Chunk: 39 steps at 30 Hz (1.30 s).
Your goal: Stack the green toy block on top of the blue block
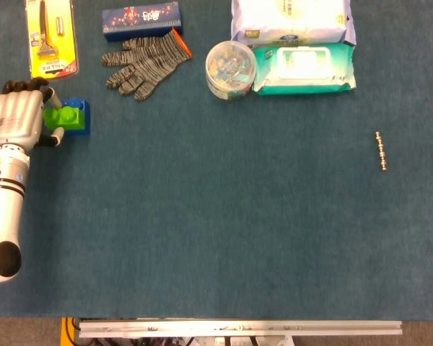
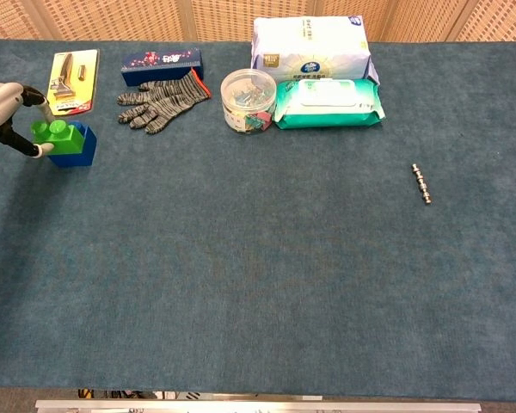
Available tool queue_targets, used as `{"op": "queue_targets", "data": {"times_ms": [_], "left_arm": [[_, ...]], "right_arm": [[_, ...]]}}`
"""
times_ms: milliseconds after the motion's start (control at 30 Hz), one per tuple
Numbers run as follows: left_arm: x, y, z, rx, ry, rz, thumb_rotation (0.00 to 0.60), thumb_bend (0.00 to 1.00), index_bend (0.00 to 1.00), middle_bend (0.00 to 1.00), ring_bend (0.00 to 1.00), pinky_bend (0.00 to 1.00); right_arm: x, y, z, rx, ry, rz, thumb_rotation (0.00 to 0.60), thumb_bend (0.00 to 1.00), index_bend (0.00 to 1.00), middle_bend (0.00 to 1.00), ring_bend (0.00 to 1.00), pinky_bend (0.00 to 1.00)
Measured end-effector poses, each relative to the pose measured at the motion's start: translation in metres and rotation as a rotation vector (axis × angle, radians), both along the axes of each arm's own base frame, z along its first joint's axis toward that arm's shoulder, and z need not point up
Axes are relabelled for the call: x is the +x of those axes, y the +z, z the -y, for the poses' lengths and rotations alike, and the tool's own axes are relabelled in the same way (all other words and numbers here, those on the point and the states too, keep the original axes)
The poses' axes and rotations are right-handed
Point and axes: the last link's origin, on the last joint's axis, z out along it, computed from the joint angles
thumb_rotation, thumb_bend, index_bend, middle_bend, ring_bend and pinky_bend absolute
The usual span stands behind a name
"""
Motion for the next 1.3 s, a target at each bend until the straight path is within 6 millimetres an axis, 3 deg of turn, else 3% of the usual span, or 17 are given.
{"op": "queue_targets", "data": {"times_ms": [267,600,967,1300], "left_arm": [[-0.001,0.0,-0.002,0.013,0.002,-0.001,0.6,0.29,0.52,0.22,0.17,0.11],[-0.005,-0.003,-0.003,0.009,0.011,0.002,0.6,0.29,0.53,0.22,0.17,0.11],[0.005,0.005,0.004,0.021,-0.021,0.034,0.6,0.28,0.15,0.19,0.17,0.11],[0.006,0.028,0.023,0.098,-0.045,0.077,0.6,0.28,0.15,0.19,0.17,0.11]], "right_arm": [[-0.001,-0.001,0.0,0.002,-0.004,0.0,0.6,0.21,0.5,0.52,0.43,0.47],[-0.001,0.0,-0.001,-0.003,-0.005,0.0,0.6,0.21,0.5,0.52,0.43,0.47],[-0.001,0.001,0.0,-0.006,-0.003,-0.002,0.6,0.21,0.5,0.52,0.43,0.47],[-0.001,0.001,0.002,-0.006,-0.013,-0.01,0.6,0.21,0.5,0.52,0.43,0.47]]}}
